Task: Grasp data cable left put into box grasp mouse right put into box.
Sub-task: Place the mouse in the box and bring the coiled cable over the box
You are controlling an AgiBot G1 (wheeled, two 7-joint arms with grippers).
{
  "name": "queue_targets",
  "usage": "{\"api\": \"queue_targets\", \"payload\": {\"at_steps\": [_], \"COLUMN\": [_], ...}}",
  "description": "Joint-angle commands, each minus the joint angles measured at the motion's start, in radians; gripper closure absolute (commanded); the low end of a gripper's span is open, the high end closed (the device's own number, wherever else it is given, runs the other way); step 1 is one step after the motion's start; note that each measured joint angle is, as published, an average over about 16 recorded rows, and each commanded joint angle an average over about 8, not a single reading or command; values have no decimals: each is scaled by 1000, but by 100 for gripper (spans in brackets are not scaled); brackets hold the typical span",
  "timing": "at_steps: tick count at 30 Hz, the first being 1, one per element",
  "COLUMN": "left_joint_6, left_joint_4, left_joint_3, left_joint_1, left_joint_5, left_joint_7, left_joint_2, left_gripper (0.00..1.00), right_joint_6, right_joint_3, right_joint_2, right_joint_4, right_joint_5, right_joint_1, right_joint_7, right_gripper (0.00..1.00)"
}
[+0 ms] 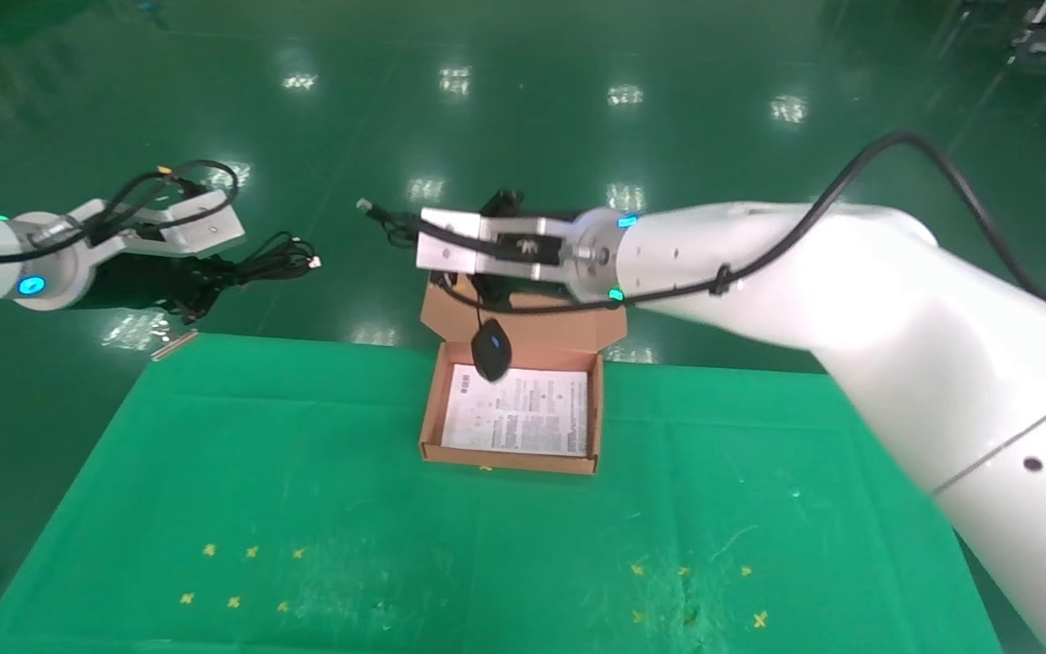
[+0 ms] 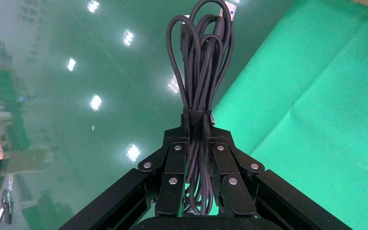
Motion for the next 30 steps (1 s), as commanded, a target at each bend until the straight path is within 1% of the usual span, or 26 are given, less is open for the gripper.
{"api": "queue_targets", "payload": {"at_steps": [1,6,10,17,18,25,26,30], "left_joint_6": [2,6,8,11,11,11,11,11], "left_joint_4": [-19,-48,-64,-81,-82,-89,-90,-91], "left_joint_3": [2,4,5,7,7,8,8,8], "left_joint_1": [5,12,16,20,20,22,22,23], "left_joint_5": [9,23,31,40,40,44,44,45], "left_joint_7": [-18,-45,-60,-76,-78,-83,-83,-84], "left_joint_2": [-6,-14,-18,-23,-23,-25,-25,-26], "left_gripper": [100,100,100,100,100,100,100,100], "right_joint_6": [17,52,63,88,93,110,111,112], "right_joint_3": [-44,-130,-187,-260,-269,-309,-311,-316], "right_joint_2": [0,1,2,0,0,-1,0,11], "right_joint_4": [7,-28,-66,-102,-105,-111,-111,-97], "right_joint_5": [31,68,92,131,137,162,164,170], "right_joint_1": [-4,-22,-42,-60,-60,-60,-60,-61], "right_joint_7": [21,89,135,183,188,202,202,202], "right_gripper": [100,100,100,100,95,8,0,0]}}
